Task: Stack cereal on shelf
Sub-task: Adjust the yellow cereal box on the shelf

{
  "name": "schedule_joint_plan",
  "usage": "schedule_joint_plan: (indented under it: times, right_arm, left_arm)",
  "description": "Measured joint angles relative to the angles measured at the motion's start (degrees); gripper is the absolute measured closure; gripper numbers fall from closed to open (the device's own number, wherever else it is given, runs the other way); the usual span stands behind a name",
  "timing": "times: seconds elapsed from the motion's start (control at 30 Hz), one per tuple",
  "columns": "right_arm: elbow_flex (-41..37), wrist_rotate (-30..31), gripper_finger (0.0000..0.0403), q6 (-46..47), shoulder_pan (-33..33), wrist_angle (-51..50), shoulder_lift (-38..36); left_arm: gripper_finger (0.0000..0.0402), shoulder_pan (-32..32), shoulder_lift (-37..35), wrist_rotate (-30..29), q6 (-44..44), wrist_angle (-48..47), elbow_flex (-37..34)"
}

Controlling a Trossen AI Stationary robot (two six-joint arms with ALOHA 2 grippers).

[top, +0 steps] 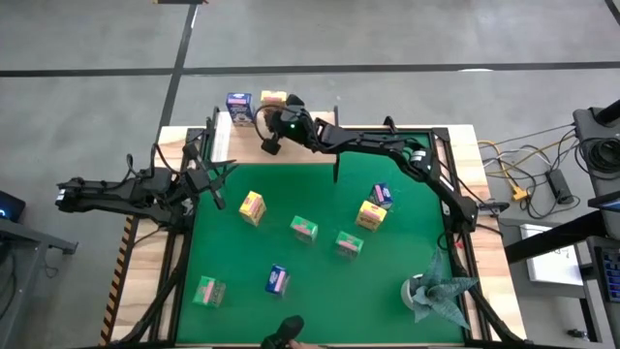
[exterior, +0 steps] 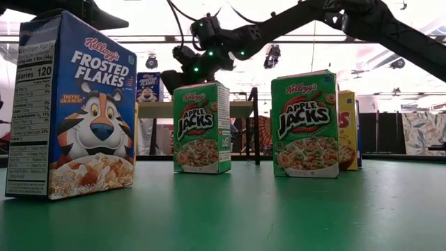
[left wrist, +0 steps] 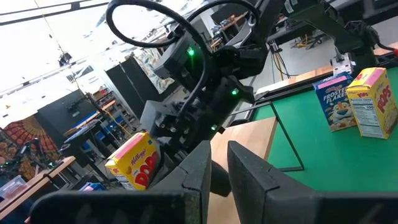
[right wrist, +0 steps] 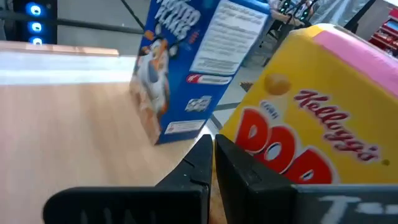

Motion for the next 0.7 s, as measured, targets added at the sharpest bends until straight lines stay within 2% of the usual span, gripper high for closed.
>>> schedule_joint_plan:
  times: [0.37,0.47,0.7]
  right_arm:
    - [0.0,5.66,0.0394,-3.07,1.13,-11.36,-3.5]
    - [0.0,7.64,0.0394,-3.72,0.58,-13.0,-3.5]
    - [-0.2,7.87,0.0394,-3.09,-0.17,-13.9,-3.5]
  left_arm:
    - [0.0365,0.0,0.0,0.0,0.28,-0.02,0.0]
    - [0.0365,-0.01,-0.01,-0.01,0.28,-0.02,0.0]
    - [0.0364,-0.01,0.0,0.0,0.28,-0.02,0.0]
